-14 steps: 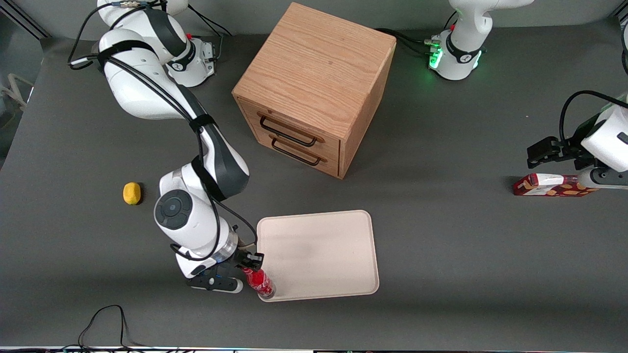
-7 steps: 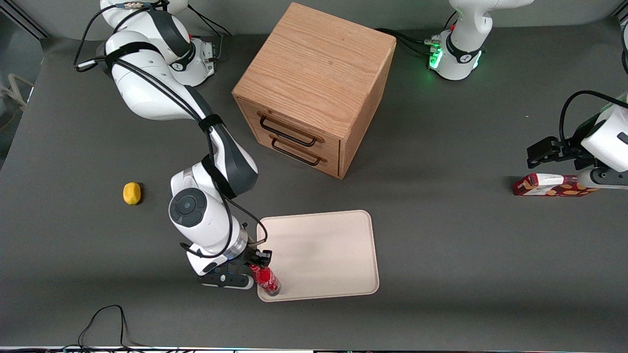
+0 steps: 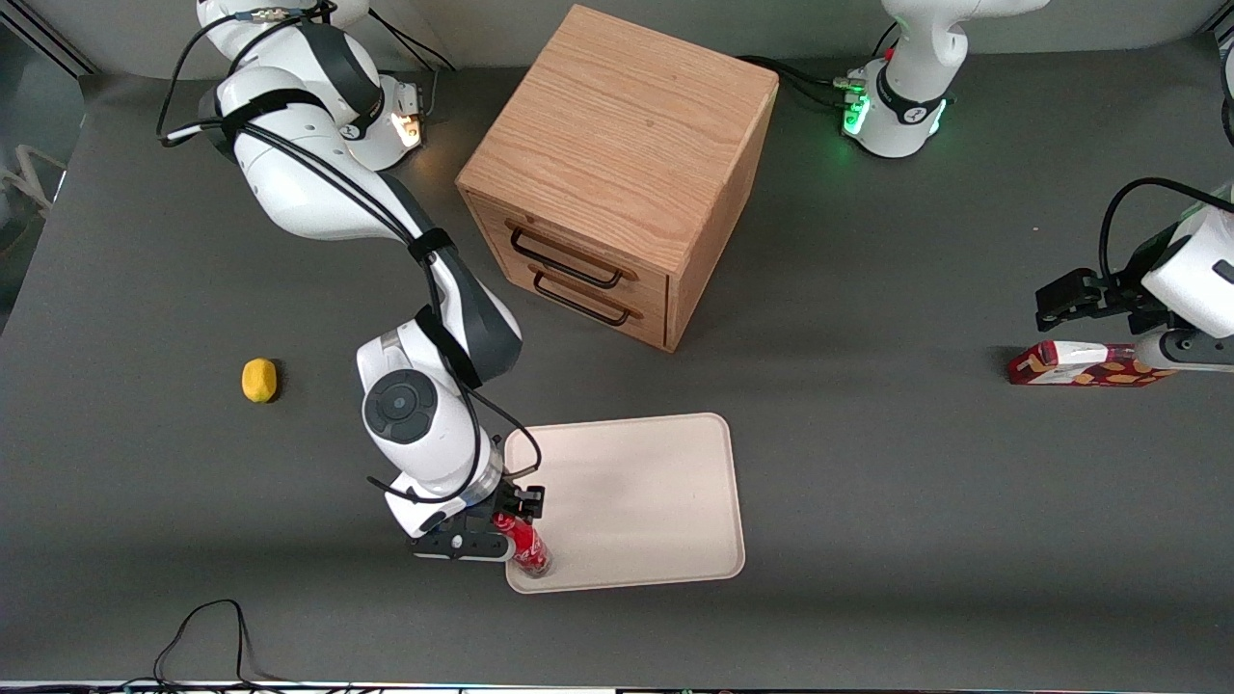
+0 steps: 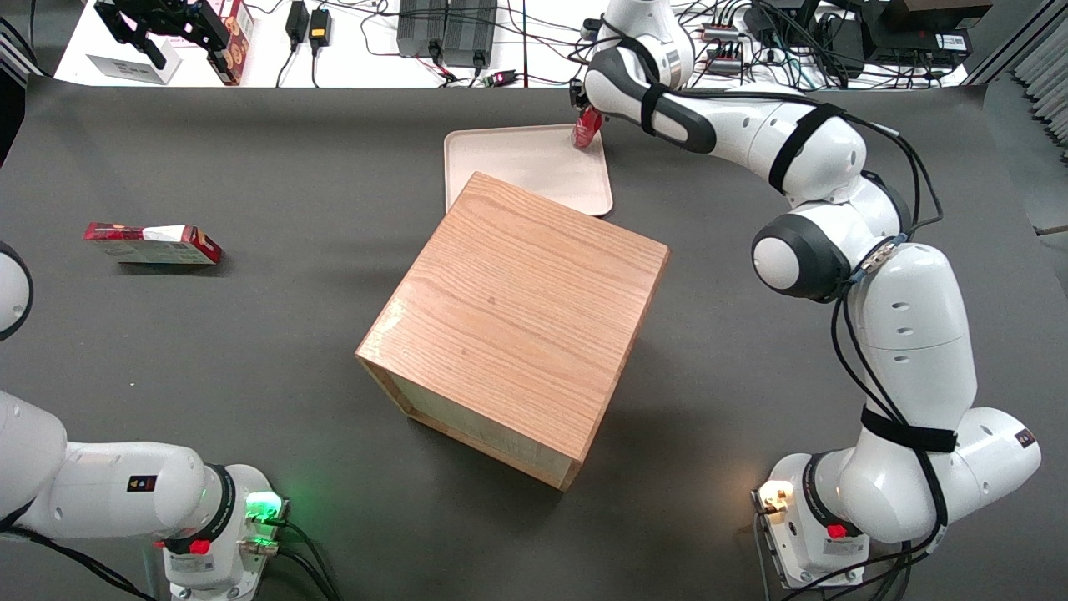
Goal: Place coke bottle on tray
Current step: 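Open the right gripper to release the bottle onto the tray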
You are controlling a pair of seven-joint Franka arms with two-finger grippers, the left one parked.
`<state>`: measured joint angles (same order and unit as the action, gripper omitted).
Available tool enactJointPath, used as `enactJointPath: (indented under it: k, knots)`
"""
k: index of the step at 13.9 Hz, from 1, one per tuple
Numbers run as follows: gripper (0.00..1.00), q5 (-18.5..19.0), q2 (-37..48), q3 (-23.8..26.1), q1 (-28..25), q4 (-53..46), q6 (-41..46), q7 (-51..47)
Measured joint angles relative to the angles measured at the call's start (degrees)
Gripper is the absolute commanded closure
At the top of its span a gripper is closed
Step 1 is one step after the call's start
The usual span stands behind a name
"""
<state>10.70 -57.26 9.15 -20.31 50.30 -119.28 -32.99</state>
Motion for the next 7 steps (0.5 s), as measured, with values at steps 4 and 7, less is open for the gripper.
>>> enactJointPath:
  k: [4,7]
  knots:
    - [0.00,0.29,0.13,-0.34,-0.09,-0.16,2.20,-0.09]
    - [0.00,0.31,0.87,-0.56,0.05,-0.42,5.08,-0.09]
